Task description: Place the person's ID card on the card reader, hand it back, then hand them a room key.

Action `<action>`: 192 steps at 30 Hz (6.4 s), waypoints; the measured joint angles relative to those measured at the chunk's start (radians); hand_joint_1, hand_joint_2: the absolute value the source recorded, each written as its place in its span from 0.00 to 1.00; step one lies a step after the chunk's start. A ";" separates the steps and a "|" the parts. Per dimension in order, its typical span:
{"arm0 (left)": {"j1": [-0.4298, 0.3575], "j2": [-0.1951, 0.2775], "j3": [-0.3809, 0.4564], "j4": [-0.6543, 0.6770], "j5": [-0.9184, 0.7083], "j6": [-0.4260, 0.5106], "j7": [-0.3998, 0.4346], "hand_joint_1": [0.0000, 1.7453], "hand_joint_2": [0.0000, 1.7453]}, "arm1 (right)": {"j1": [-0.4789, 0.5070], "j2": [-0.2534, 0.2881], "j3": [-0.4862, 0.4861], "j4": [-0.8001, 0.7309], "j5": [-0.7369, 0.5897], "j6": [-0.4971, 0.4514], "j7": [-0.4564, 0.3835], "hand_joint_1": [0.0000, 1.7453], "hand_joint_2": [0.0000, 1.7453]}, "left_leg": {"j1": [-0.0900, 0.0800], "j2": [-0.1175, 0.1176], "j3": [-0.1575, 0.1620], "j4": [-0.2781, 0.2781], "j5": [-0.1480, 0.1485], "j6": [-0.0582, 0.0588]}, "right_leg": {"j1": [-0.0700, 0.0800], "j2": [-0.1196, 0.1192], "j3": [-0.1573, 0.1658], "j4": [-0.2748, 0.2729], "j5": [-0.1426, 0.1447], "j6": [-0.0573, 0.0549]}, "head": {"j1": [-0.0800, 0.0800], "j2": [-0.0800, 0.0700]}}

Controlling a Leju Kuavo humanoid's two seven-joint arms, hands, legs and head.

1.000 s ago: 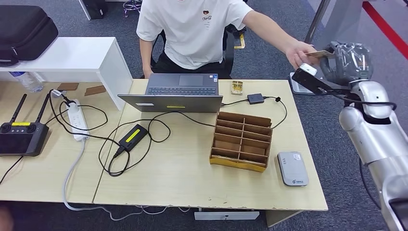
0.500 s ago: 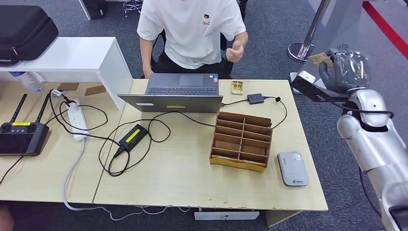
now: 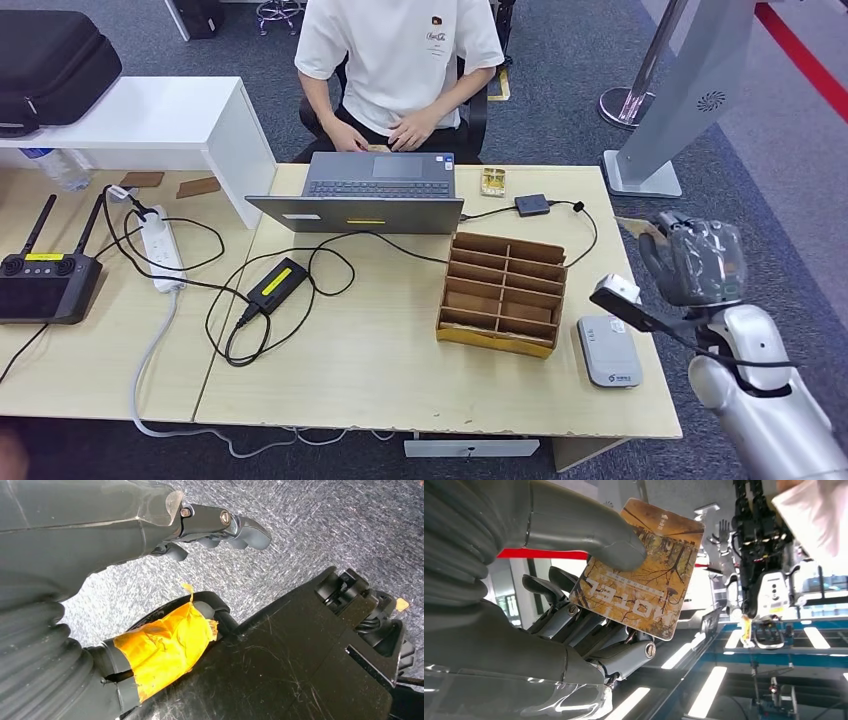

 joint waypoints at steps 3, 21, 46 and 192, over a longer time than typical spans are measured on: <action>0.000 0.000 0.004 0.000 0.002 0.005 0.003 0.00 1.00 | 0.084 0.001 -0.034 -0.044 0.014 -0.015 -0.005 1.00 1.00 | 0.000 0.000 0.000 0.000 0.000 0.000 | 0.000 0.000 0.000 0.000 0.000 0.000 | 0.000 0.000; 0.000 0.000 0.012 0.000 -0.001 0.017 0.015 0.00 1.00 | 0.243 0.071 -0.099 -0.030 0.060 -0.043 -0.025 1.00 1.00 | 0.000 0.001 0.000 0.000 0.000 0.000 | 0.000 0.001 0.000 0.000 0.000 0.000 | 0.000 0.000; 0.000 -0.004 0.029 0.000 0.015 0.034 0.027 0.00 1.00 | 0.296 0.201 -0.097 0.166 0.056 -0.093 -0.040 1.00 1.00 | 0.000 0.002 0.000 0.000 0.000 0.000 | 0.000 0.001 -0.001 0.000 0.000 0.000 | 0.000 0.000; 0.006 -0.005 0.158 0.000 0.096 0.076 -0.035 0.00 1.00 | 0.286 0.341 0.079 0.052 0.140 -0.129 0.027 0.00 1.00 | 0.004 0.004 -0.006 0.000 0.001 -0.001 | 0.003 0.004 -0.005 -0.003 0.004 -0.001 | 0.000 0.000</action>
